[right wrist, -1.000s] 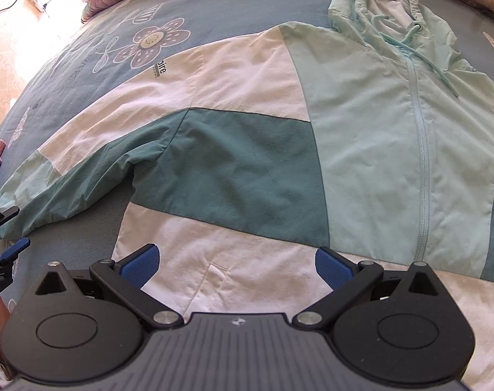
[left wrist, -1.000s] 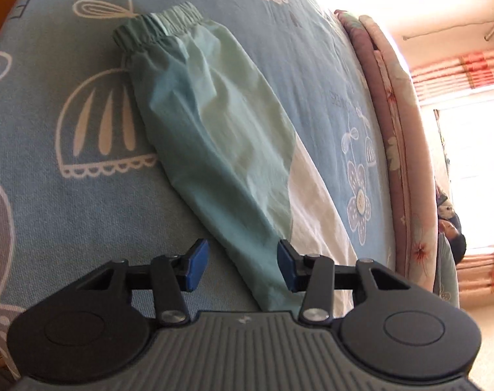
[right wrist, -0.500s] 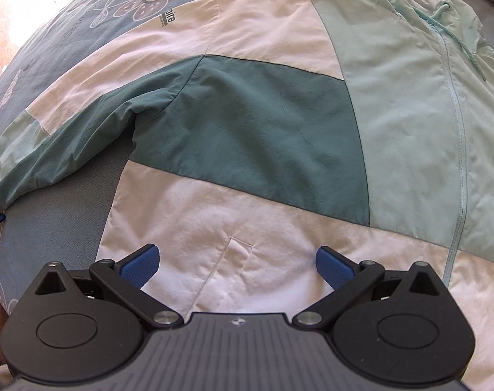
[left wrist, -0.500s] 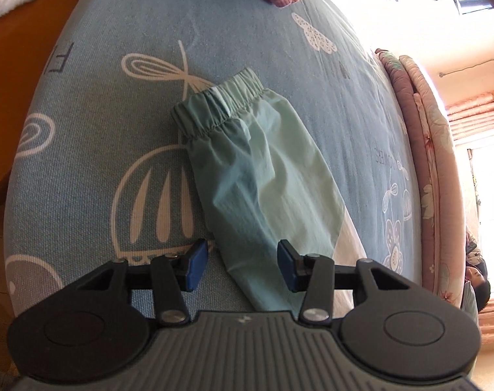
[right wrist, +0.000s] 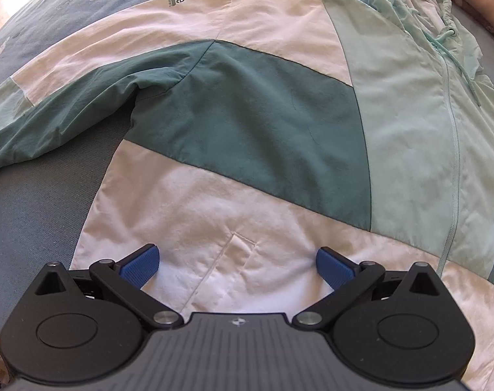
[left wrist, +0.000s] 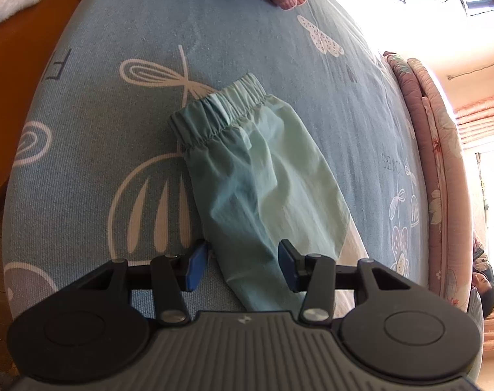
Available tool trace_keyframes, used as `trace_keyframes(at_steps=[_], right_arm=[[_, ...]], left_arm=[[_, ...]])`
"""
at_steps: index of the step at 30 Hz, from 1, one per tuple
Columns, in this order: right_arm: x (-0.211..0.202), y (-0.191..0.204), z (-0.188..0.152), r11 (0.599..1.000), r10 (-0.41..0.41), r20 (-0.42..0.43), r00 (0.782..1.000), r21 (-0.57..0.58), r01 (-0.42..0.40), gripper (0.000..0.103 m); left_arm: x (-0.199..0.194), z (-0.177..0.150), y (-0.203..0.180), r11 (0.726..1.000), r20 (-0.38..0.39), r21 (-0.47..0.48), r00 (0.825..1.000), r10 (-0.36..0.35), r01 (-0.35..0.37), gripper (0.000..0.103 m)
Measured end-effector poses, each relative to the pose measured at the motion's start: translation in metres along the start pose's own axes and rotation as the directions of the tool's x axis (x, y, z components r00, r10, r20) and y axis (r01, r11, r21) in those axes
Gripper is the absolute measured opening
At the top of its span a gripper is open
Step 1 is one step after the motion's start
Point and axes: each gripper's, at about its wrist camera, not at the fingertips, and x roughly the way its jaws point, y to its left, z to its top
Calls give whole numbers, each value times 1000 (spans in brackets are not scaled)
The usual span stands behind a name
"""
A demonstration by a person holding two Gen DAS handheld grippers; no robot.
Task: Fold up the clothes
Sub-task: 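Move the open left gripper to the green sleeve's elastic cuff and close, then lift the sleeve cuff with the left gripper and carry it toward the hood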
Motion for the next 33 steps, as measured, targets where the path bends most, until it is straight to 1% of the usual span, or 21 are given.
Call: trace_keyframes(at_steps=[2, 5, 8, 11, 13, 16, 17, 19, 20, 21, 23, 26, 28, 29, 31, 32, 33], right_arm=[[0, -1, 0, 1000, -2, -2, 1000, 3, 2, 103], [0, -1, 1, 1000, -6, -4, 1000, 1, 6, 103], [0, -2, 2, 1000, -9, -7, 1000, 4, 9, 103], [0, -2, 1, 1000, -12, -2, 1000, 4, 12, 103], [0, -1, 0, 1000, -17, 2, 1000, 3, 17, 103], [0, -1, -1, 1000, -18, 2, 1000, 3, 18, 103], [0, -1, -1, 1000, -17, 2, 1000, 3, 17, 103], [-1, -3, -1, 1000, -13, 0, 1000, 2, 13, 103], [-1, -3, -1, 1000, -12, -1, 1000, 2, 12, 103], [-1, -4, 0, 1000, -11, -1, 1000, 2, 11, 103], [-2, -5, 0, 1000, -10, -2, 1000, 3, 10, 103], [-3, -7, 0, 1000, -5, -2, 1000, 1, 5, 103], [-3, -7, -1, 1000, -3, -2, 1000, -7, 3, 103], [-4, -8, -1, 1000, -4, -3, 1000, -13, 4, 103], [-5, -8, -2, 1000, -4, -3, 1000, -25, 4, 103], [-5, -8, -1, 1000, -4, -6, 1000, -25, 4, 103], [-5, -9, -1, 1000, -5, -10, 1000, -24, 5, 103]], left_arm=[[0, 1, 2, 1000, -4, 2, 1000, 2, -2, 47], [0, 4, 6, 1000, -7, -22, 1000, -5, 5, 47], [-8, 11, 16, 997, 33, -78, 999, -3, 5, 47], [-5, 13, 31, 987, 35, -145, 998, -58, 62, 48], [0, 14, 37, 981, 43, -167, 995, -90, 96, 48], [4, 18, 32, 983, 81, -135, 990, -112, 122, 52], [6, 21, 31, 982, 93, -131, 988, -122, 133, 56], [9, 27, 31, 980, 116, -124, 983, -144, 158, 61], [10, 30, 30, 978, 124, -115, 979, -160, 174, 66], [11, 35, 29, 977, 129, -102, 977, -172, 185, 67], [13, 44, 29, 974, 134, -79, 970, -201, 212, 67], [21, 54, 34, 960, 131, -88, 958, -254, 267, 67], [25, 55, 29, 962, 119, -48, 958, -262, 269, 67], [25, 56, 26, 966, 113, -25, 961, -252, 256, 66], [24, 57, 20, 976, 97, 4, 971, -219, 219, 48], [24, 58, 19, 980, 85, 4, 976, -200, 200, 28], [25, 60, 19, 983, 69, -8, 981, -182, 183, 19]])
